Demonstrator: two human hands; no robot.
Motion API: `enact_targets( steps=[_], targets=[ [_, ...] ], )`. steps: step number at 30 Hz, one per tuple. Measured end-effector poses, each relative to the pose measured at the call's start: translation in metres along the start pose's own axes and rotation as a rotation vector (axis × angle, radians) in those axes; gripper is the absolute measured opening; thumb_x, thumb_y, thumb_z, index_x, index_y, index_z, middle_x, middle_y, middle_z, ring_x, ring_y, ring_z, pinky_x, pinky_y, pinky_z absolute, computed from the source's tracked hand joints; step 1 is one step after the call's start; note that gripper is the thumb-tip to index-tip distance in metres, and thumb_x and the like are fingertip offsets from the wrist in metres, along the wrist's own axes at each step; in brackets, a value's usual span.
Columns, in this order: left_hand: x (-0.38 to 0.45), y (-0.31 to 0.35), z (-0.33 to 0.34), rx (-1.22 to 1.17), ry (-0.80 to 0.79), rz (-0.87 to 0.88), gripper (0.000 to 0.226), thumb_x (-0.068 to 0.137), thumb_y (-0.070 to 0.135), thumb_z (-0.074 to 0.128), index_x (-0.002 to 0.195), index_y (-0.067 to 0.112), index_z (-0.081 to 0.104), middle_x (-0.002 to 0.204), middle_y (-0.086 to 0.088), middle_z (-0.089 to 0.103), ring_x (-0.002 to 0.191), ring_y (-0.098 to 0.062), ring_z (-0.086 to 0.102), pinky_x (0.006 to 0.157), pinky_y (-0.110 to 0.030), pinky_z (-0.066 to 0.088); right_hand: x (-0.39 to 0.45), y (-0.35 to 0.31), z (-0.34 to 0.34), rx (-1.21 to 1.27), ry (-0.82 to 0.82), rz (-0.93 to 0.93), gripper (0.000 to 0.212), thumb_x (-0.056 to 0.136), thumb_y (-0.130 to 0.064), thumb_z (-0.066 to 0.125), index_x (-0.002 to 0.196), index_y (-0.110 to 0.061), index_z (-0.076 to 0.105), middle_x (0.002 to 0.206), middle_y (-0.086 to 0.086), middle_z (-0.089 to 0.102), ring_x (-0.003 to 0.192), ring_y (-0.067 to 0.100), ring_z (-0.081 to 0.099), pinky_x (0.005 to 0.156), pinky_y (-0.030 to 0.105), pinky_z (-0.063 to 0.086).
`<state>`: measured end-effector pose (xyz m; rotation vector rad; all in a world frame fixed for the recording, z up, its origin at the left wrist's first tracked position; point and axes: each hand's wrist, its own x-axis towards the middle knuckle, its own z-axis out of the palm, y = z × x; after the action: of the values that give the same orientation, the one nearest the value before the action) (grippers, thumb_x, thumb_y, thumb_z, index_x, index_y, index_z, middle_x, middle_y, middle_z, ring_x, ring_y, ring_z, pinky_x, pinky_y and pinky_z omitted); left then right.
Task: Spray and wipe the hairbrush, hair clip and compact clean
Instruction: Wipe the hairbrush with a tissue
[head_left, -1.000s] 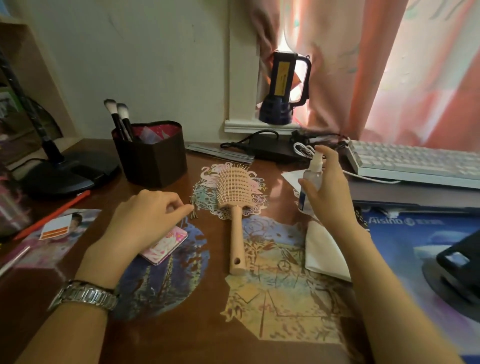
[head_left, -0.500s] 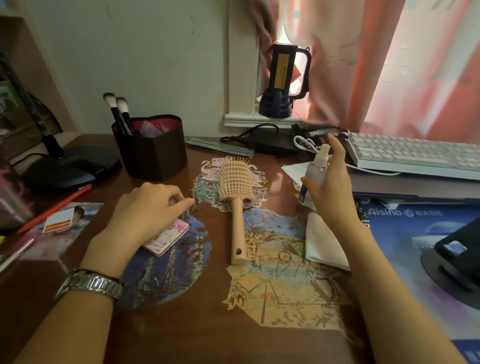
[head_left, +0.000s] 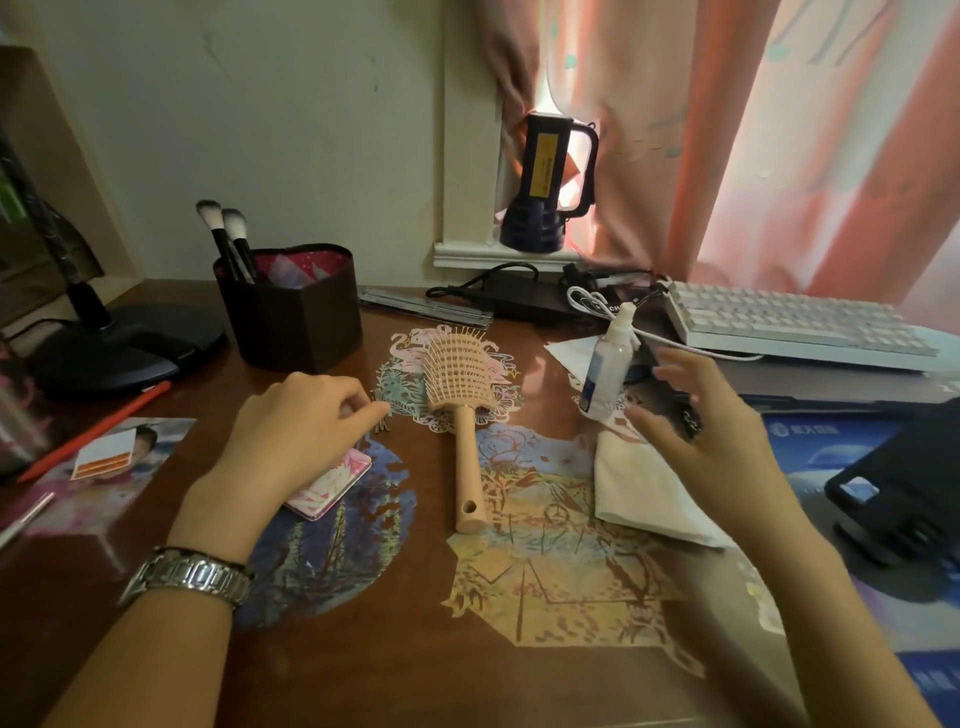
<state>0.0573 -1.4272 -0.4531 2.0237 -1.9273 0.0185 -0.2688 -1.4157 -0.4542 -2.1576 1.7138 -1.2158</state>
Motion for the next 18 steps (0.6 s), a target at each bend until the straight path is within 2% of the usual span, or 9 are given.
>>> enact_targets(
  steps=[2, 5, 9, 11, 14, 18],
  targets=[
    [-0.001, 0.002, 0.001, -0.002, -0.006, 0.005, 0.034, 0.089, 0.059, 0.045, 0.094, 0.032, 0.064, 0.075, 0.015, 0.052, 0.069, -0.007, 0.047, 0.062, -0.028, 0.037, -0.014, 0.006, -0.001, -0.118, -0.13, 0.035, 0.051, 0.085, -0.039, 0.062, 0.131, -0.03, 0.042, 0.13, -0.008, 0.053, 0.115, 0.012, 0.051, 0.088, 0.03, 0.043],
    [-0.003, 0.008, 0.0, 0.004, -0.043, 0.026, 0.036, 0.088, 0.06, 0.044, 0.095, 0.031, 0.065, 0.08, 0.012, 0.057, 0.075, -0.012, 0.052, 0.063, -0.029, 0.039, -0.033, 0.012, -0.001, -0.219, -0.279, 0.069, 0.048, 0.087, -0.046, 0.054, 0.132, -0.039, 0.038, 0.137, -0.013, 0.047, 0.118, 0.012, 0.048, 0.089, 0.032, 0.044],
    [-0.009, 0.023, 0.002, 0.003, -0.076, 0.088, 0.037, 0.088, 0.062, 0.044, 0.095, 0.032, 0.065, 0.084, 0.011, 0.061, 0.08, -0.016, 0.059, 0.068, -0.031, 0.046, -0.045, 0.015, 0.001, -0.312, -0.406, 0.095, 0.051, 0.093, -0.046, 0.044, 0.141, -0.037, 0.031, 0.151, -0.013, 0.029, 0.136, 0.011, 0.032, 0.105, 0.031, 0.033],
    [-0.013, 0.03, 0.005, 0.012, -0.082, 0.121, 0.038, 0.088, 0.062, 0.044, 0.095, 0.031, 0.065, 0.088, 0.008, 0.065, 0.083, -0.02, 0.061, 0.07, -0.032, 0.048, -0.048, 0.016, 0.003, -0.348, -0.459, 0.06, 0.051, 0.094, -0.046, 0.041, 0.143, -0.035, 0.029, 0.152, -0.013, 0.026, 0.14, 0.011, 0.024, 0.109, 0.031, 0.028],
    [-0.015, 0.037, 0.007, 0.025, -0.098, 0.156, 0.038, 0.088, 0.063, 0.043, 0.097, 0.033, 0.065, 0.09, 0.008, 0.066, 0.087, -0.021, 0.063, 0.073, -0.033, 0.05, -0.049, 0.018, 0.007, -0.35, -0.458, 0.036, 0.046, 0.096, -0.04, 0.04, 0.141, -0.032, 0.035, 0.15, -0.013, 0.031, 0.139, 0.012, 0.024, 0.108, 0.032, 0.028],
    [-0.017, 0.039, 0.008, 0.023, -0.11, 0.171, 0.037, 0.088, 0.062, 0.043, 0.1, 0.034, 0.065, 0.089, 0.009, 0.064, 0.089, -0.021, 0.063, 0.072, -0.032, 0.048, -0.049, 0.022, 0.017, -0.335, -0.346, 0.057, 0.038, 0.096, -0.032, 0.045, 0.135, -0.029, 0.047, 0.145, -0.007, 0.042, 0.136, 0.016, 0.033, 0.107, 0.034, 0.031]
  ],
)
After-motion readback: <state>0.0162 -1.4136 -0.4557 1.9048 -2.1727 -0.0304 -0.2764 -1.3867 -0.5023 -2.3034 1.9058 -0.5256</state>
